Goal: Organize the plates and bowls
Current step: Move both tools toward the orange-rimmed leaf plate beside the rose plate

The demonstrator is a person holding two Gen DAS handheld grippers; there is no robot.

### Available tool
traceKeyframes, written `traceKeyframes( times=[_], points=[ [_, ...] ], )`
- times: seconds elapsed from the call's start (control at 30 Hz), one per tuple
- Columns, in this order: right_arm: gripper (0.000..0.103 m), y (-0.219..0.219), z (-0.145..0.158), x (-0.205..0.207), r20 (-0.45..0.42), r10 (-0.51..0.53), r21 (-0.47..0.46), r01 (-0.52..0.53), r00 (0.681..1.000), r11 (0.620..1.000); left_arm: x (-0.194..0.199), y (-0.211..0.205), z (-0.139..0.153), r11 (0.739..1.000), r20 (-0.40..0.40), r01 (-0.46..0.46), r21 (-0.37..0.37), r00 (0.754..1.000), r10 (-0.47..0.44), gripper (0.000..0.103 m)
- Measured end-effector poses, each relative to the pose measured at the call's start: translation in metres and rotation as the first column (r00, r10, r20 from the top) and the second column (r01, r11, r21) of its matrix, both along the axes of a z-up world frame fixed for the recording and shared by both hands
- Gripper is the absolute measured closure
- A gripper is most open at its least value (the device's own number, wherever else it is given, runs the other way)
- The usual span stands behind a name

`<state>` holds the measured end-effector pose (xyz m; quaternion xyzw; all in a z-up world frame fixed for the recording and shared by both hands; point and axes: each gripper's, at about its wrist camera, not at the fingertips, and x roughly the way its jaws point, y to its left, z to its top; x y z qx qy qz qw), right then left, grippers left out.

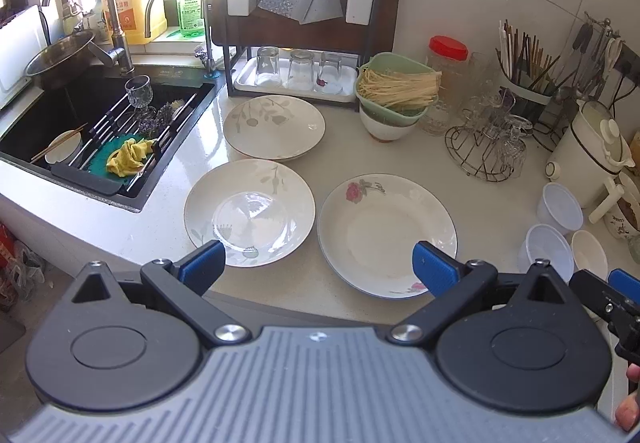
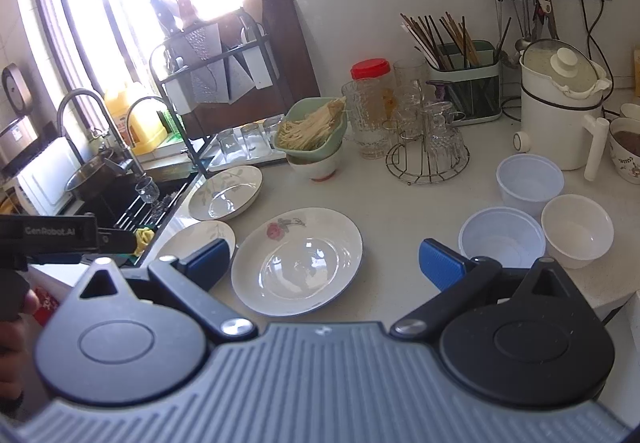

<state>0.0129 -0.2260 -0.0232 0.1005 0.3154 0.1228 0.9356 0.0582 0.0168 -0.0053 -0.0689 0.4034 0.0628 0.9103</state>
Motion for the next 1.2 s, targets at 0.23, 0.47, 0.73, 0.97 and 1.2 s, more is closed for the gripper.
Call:
traceKeyframes(
  times=[0.23, 0.47, 0.73, 0.97, 1.2],
  points=[
    [0.000, -0.002, 0.002, 0.009, -0.024, 0.025, -0.005, -0.026, 0.999, 1.000, -0.008, 0.002, -0.006, 0.998, -0.042, -0.055, -0.043, 0.998, 0.053, 0.002],
    [0.004, 0.018, -0.004, 0.015, -0.051, 0.074, 0.003, -0.074, 0.996, 0.997, 0.002, 0.026, -0.020, 0.994, -0.051, -0.073, -0.082, 0.996, 0.069, 0.002],
    [0.004, 0.058, -0.004, 0.044, -0.071, 0.022, -0.031, -0.024, 0.997, 0.999, 0.054, 0.069, -0.020, 0.995, -0.059, 0.042, -0.089, 0.997, -0.047, 0.002],
    [0.004, 0.110, -0.008, 0.077, -0.085, -0.048, -0.030, 0.045, 0.995, 0.999, 0.108, 0.120, -0.023, 0.988, -0.084, 0.132, -0.084, 0.987, -0.139, 0.002],
    [0.004, 0.165, -0.027, 0.106, -0.175, -0.069, -0.012, 0.068, 0.982, 0.998, 0.148, 0.176, -0.042, 0.982, -0.117, 0.181, -0.051, 0.976, -0.185, 0.002]
  ],
)
